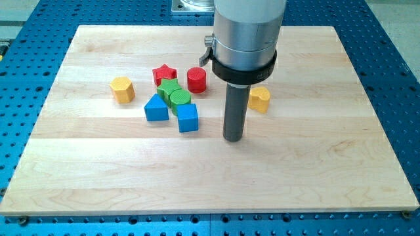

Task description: Place your arm to the right of the blue cube

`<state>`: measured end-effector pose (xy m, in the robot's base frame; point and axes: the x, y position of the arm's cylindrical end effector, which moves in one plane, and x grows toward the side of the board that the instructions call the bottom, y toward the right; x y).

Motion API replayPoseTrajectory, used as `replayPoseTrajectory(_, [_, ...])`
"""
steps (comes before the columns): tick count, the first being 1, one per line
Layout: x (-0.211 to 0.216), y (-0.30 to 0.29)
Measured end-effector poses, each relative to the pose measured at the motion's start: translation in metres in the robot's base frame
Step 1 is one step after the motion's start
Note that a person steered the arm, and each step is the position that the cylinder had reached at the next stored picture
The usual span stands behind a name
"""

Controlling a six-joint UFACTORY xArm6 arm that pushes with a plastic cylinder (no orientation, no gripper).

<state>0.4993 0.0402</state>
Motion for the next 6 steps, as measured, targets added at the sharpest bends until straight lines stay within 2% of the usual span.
replayPoseTrajectory(1, [0.0,-0.001])
replayPoseTrajectory(2, [-0.026,0.014])
replayPoseTrajectory(3, [-0.027,0.068])
replayPoseTrajectory(4, [-0.037,0.083])
replayPoseTrajectory(6, [-0.057,-0.012])
